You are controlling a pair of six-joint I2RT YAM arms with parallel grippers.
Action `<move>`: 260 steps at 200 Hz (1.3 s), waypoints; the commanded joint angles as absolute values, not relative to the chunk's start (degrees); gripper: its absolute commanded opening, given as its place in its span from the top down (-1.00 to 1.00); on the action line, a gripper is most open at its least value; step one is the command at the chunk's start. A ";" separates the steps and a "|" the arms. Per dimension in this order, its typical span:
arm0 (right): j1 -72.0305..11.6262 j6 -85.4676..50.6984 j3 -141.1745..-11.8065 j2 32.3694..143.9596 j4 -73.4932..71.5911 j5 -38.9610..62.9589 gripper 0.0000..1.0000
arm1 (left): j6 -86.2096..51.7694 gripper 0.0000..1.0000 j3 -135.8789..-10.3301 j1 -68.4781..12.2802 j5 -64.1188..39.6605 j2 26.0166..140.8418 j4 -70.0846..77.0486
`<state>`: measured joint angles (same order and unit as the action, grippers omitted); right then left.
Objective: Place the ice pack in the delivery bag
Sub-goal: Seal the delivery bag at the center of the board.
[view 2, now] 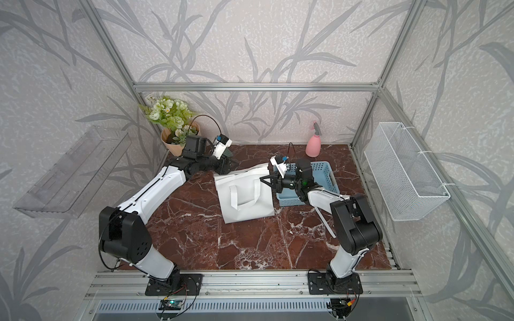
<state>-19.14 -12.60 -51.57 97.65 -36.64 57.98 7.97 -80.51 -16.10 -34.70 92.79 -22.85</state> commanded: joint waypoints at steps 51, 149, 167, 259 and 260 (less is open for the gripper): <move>-19.51 -11.56 -52.03 96.52 -37.44 57.31 1.00 | 12.88 -0.06 -81.76 -18.18 -37.89 92.90 -28.21; -20.87 -6.68 -52.91 96.43 -32.60 51.25 1.00 | 13.76 -0.17 -83.67 -19.34 -34.34 93.28 -28.43; -21.22 -6.27 -53.02 96.43 -32.52 50.14 1.00 | 13.93 -0.17 -83.67 -19.34 -34.54 93.50 -28.74; -21.97 -4.13 -53.17 95.79 -31.18 47.99 1.00 | 15.83 -0.29 -82.68 -19.75 -34.69 93.15 -30.57; -21.97 -4.13 -53.22 95.75 -31.19 48.03 1.00 | 15.87 -0.29 -82.61 -19.76 -34.53 93.16 -30.54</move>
